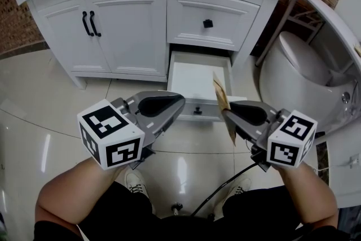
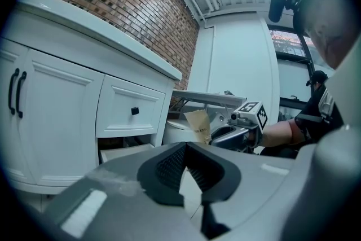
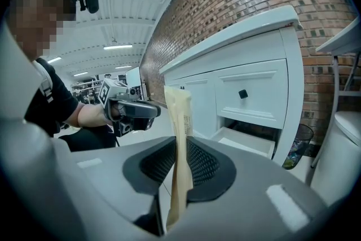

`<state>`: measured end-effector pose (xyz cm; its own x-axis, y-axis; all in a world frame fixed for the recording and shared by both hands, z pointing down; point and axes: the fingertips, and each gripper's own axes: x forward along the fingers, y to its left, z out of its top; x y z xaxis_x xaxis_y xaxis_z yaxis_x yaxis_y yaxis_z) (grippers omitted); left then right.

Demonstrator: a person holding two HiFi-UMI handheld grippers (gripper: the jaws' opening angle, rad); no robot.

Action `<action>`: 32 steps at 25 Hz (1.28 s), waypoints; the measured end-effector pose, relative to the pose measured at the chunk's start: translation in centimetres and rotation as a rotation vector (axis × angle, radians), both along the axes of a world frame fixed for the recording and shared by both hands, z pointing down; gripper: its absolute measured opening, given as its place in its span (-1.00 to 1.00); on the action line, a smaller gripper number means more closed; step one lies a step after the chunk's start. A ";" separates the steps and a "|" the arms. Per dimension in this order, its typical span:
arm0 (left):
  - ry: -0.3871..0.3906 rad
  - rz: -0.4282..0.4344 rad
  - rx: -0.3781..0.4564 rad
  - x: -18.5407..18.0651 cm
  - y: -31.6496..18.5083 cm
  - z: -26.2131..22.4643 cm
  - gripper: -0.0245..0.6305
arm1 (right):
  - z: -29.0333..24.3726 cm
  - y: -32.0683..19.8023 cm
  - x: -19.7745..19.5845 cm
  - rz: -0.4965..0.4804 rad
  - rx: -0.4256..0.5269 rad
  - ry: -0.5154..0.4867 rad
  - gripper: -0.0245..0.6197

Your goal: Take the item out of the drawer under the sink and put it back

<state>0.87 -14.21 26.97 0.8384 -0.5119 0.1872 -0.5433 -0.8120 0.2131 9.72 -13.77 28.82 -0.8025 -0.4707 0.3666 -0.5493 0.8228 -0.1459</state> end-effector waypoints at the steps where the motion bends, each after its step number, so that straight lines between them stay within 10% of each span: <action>1: 0.001 0.000 0.001 0.0 0.0 0.0 -0.91 | 0.0 0.0 0.0 0.000 0.000 0.001 -0.72; 32: 0.022 0.009 0.013 0.2 0.4 -0.6 -0.91 | -1.0 -3.9 -1.1 0.043 0.076 0.113 -0.72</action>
<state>1.11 -13.85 26.41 0.8467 -0.5067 0.1625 -0.5315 -0.8195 0.2142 8.63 -17.66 27.85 -0.7363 -0.5339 0.4157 -0.5939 0.8043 -0.0190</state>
